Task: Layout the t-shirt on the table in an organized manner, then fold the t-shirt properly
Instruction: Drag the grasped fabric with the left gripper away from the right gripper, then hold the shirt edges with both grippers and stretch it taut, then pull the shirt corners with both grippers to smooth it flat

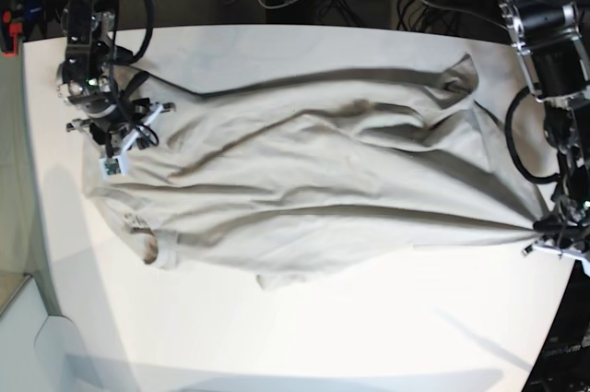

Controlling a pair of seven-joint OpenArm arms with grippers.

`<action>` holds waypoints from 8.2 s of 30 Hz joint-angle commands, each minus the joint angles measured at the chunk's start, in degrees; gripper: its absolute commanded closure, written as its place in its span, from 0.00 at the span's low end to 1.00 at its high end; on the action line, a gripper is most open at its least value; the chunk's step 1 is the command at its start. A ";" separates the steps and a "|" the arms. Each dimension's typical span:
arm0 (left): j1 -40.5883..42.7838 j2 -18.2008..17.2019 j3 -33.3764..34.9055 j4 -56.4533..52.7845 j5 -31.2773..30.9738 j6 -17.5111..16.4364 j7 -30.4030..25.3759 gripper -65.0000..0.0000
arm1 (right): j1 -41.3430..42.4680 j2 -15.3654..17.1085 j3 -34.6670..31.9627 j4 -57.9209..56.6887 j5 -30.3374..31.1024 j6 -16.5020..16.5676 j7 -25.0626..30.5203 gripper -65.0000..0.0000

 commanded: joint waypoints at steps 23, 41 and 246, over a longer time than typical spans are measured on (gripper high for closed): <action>1.86 -0.40 -0.39 12.08 -5.48 -4.54 9.86 0.45 | -0.36 0.40 -0.39 2.69 -1.30 1.12 -3.32 0.70; 22.52 11.29 0.22 12.96 -9.62 -5.07 12.59 0.84 | -6.16 0.31 -0.30 19.04 -1.22 1.12 -3.84 0.70; 18.12 0.65 2.16 19.64 7.44 -28.54 27.18 0.84 | -11.26 2.86 -9.88 13.59 -1.74 22.88 20.16 0.70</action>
